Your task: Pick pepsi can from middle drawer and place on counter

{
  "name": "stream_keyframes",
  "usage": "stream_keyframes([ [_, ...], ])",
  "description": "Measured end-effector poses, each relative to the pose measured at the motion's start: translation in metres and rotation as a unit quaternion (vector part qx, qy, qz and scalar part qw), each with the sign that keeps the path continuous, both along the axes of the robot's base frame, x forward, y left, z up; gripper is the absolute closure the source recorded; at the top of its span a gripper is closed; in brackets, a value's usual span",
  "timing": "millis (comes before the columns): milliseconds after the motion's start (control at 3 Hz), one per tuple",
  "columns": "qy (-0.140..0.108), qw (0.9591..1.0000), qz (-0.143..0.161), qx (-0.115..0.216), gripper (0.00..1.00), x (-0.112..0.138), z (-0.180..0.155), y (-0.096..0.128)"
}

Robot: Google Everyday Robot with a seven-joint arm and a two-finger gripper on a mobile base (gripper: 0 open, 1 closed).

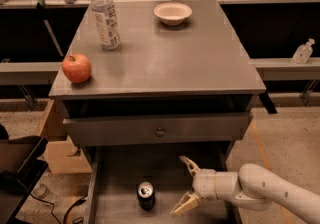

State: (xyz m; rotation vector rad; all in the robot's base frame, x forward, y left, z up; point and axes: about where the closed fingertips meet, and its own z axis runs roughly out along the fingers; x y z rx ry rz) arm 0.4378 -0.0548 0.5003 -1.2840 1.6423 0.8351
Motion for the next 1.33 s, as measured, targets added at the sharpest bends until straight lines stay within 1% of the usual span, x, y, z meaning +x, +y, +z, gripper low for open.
stream_keyframes([
  [333, -0.016, 0.9996, 0.023, 0.010, 0.00, 0.006, -0.014, 0.029],
  [667, -0.037, 0.9974, 0.056, 0.026, 0.00, 0.011, -0.031, 0.064],
  [1000, -0.048, 0.9953, 0.077, 0.034, 0.00, 0.013, -0.044, 0.089],
  [1333, -0.038, 0.9955, 0.083, 0.028, 0.02, 0.002, -0.074, 0.103],
])
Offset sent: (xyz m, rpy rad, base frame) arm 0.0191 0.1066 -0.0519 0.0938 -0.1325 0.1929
